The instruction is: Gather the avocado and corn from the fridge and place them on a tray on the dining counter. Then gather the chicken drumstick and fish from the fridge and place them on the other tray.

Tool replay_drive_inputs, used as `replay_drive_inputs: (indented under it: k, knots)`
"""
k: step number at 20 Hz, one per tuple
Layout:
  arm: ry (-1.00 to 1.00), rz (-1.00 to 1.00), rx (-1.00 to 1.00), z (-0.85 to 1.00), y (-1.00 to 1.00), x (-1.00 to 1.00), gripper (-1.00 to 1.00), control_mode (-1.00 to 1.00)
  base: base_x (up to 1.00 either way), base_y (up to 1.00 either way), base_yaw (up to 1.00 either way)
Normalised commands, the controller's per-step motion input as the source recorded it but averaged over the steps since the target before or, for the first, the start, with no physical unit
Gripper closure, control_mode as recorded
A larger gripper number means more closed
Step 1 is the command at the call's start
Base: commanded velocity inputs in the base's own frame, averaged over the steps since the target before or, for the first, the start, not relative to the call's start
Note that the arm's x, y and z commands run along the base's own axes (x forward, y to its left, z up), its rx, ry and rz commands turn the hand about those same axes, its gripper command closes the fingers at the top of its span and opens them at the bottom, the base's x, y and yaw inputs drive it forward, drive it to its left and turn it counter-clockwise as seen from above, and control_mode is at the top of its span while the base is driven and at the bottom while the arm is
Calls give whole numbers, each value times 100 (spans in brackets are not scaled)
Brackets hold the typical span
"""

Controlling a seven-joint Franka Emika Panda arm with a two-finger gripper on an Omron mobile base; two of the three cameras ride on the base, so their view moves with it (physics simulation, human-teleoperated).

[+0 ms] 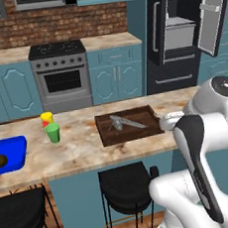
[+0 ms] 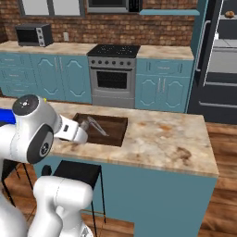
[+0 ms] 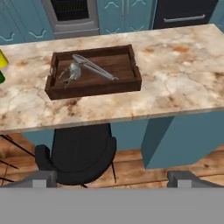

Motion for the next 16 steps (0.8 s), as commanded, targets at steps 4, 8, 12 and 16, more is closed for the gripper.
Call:
replay_drive_inputs:
  k: [4, 8, 12, 16]
  knots:
    - [2, 0, -2, -7, 12, -27, -100, -100, 0, 0, 0]
    - [-1, 0, 0, 0, 0, 0, -100, -100, 0, 0, 0]
    - [0, 0, 0, 0, 0, 0, -100, 100, 0, -50, -6]
    - [0, 0, 0, 0, 0, 0, -100, 100, 0, -97, -9]
